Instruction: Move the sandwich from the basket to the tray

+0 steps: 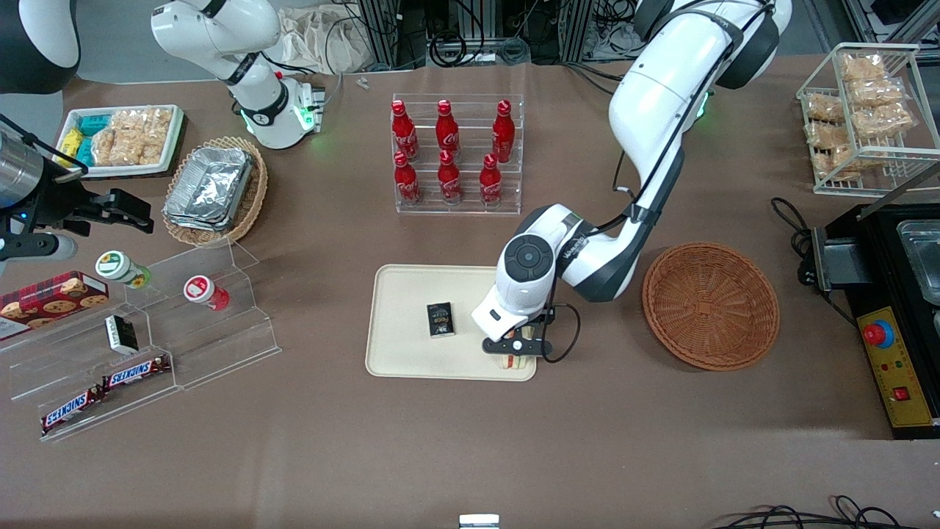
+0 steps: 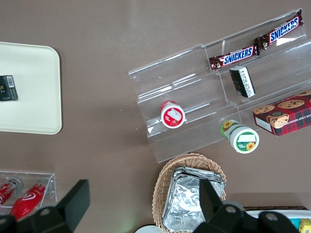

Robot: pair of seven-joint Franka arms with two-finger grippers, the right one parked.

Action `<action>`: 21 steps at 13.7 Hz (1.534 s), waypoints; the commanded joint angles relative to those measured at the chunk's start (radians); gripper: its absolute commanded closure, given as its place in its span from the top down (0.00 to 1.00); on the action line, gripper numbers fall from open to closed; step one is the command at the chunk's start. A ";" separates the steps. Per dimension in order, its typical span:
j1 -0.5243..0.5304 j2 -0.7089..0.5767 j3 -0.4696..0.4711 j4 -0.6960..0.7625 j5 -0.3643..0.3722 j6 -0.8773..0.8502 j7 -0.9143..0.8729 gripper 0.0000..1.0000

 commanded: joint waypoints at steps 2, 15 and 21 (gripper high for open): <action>0.000 -0.121 0.003 -0.011 -0.001 -0.161 -0.010 1.00; -0.003 -0.665 0.486 -0.301 -0.228 -0.436 0.701 1.00; 0.000 -0.648 0.552 -0.247 -0.228 -0.489 0.725 1.00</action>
